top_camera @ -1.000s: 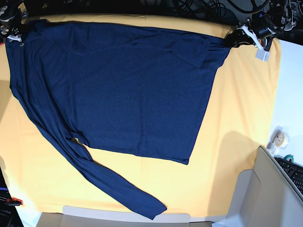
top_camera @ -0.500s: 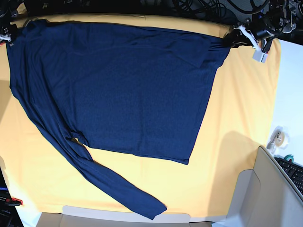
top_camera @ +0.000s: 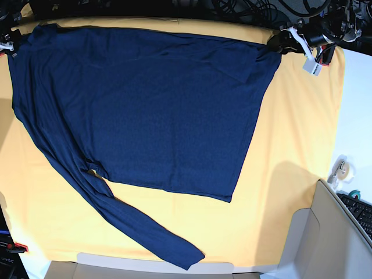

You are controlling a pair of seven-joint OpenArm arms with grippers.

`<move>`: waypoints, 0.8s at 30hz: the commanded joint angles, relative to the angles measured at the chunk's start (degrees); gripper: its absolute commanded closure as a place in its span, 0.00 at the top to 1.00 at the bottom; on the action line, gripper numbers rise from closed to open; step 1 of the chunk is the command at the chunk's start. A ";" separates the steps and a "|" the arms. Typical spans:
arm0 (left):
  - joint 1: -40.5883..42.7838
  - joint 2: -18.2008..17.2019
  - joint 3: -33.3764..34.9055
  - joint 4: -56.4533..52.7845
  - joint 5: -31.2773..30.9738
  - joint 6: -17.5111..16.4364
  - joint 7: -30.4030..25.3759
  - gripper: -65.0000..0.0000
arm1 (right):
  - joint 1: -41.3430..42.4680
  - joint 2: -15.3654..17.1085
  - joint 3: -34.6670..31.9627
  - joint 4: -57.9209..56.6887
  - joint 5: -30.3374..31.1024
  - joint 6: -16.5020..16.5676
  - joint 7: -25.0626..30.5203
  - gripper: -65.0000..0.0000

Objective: Fold the T-shirt properly
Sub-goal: 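Release the shirt and raise the left gripper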

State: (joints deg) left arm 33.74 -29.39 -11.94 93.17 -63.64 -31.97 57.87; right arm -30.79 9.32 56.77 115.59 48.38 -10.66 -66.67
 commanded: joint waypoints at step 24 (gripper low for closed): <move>-3.63 -0.64 -14.74 7.10 1.26 0.19 7.85 0.30 | 6.57 1.10 0.06 0.85 0.28 0.15 0.70 0.32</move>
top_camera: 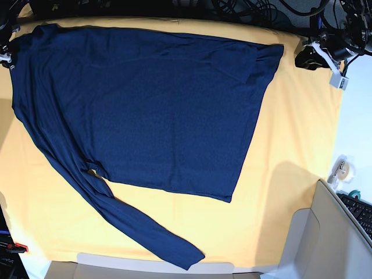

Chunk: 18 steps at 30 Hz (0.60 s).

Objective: Fold the T-shirt properly
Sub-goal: 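Release the shirt and raise the left gripper, then lower both grippers to the shirt's side edges near the hem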

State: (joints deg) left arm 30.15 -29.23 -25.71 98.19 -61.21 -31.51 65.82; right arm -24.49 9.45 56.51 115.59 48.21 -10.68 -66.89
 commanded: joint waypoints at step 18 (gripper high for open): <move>-35.65 5.63 4.75 -6.81 -0.72 0.17 9.39 0.30 | 33.24 -3.17 -8.12 -14.36 -10.54 12.04 1.27 0.31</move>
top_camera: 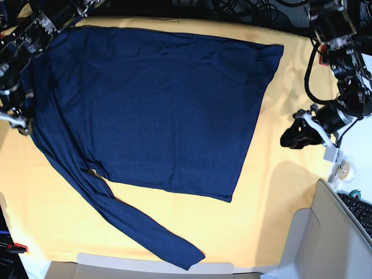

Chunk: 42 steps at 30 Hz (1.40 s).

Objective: Fold the T-shirt properly
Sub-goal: 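Lower both grippers to the shirt's side edges near the hem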

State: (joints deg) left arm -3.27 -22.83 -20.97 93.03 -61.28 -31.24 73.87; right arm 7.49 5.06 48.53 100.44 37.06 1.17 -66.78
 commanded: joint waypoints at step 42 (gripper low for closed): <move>-6.62 -0.51 13.10 -14.57 4.88 -0.10 -5.69 0.30 | 27.28 26.19 -40.05 -61.28 -24.36 38.83 30.78 0.31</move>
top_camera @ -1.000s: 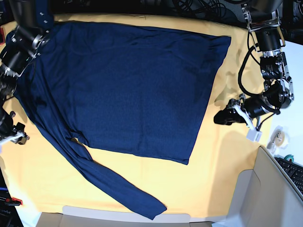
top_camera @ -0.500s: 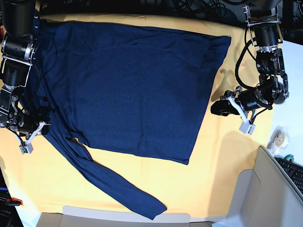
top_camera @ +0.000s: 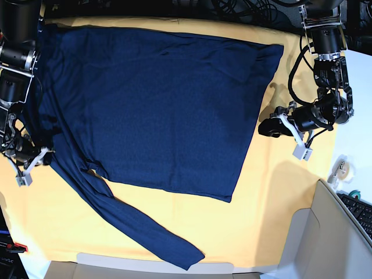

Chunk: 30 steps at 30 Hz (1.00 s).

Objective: Fold the T-shirt properly
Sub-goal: 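Lower both grippers to the shirt's side edges near the hem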

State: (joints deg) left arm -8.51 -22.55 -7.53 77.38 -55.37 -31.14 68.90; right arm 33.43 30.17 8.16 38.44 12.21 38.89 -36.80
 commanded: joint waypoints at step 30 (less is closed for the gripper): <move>-1.29 -0.80 -0.43 1.08 -1.02 -0.21 -0.73 0.30 | -5.17 0.73 15.53 1.17 0.76 1.11 6.42 0.45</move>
State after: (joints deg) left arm -8.71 -22.55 -7.55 77.41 -55.42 -31.11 68.75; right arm 27.16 29.36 23.31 38.83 12.51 39.46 -31.33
